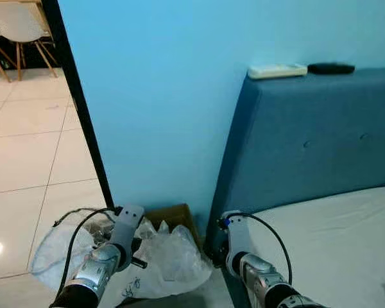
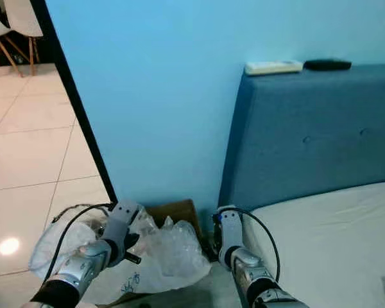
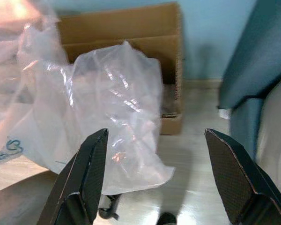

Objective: Clean up the room

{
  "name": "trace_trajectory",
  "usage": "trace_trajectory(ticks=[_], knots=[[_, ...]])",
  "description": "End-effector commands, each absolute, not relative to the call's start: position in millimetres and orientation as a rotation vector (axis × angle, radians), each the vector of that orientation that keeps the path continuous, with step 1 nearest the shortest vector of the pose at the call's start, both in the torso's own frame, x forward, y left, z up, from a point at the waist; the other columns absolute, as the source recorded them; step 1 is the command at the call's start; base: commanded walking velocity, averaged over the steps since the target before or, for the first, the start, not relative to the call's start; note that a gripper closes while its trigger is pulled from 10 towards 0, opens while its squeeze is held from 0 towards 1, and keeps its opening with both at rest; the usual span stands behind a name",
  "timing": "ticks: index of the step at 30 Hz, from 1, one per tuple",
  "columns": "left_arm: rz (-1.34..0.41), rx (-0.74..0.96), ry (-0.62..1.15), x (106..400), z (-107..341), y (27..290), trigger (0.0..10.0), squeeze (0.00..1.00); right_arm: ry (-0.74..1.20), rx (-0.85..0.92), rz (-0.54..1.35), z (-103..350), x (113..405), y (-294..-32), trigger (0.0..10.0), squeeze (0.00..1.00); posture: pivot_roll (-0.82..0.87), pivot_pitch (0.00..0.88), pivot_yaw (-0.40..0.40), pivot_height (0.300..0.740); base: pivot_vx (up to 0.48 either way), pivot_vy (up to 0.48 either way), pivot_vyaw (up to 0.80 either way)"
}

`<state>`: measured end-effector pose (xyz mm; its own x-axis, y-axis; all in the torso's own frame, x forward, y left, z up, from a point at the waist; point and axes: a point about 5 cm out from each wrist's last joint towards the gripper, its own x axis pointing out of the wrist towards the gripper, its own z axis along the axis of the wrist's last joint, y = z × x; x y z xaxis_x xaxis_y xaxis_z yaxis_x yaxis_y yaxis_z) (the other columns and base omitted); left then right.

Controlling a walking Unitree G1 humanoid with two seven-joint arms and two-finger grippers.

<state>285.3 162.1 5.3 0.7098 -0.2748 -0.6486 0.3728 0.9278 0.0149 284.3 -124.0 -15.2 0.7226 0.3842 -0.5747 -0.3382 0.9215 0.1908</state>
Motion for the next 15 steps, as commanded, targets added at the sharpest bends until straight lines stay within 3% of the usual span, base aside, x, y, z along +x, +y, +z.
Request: trace_trajectory(ticks=[1,15], knots=[[-0.359,0.181,0.713,282,1,166,10.0,0.0,0.652,0.079,0.412,-17,282,-122,10.0,0.0,0.02,0.044,-0.052,0.61,0.0,0.0,0.0],[-0.371,0.156,0.621,293,11,155,10.0,0.0,0.636,0.115,0.536,-12,283,-103,10.0,0.0,0.01,0.082,-0.055,0.57,0.0,0.0,0.0]])
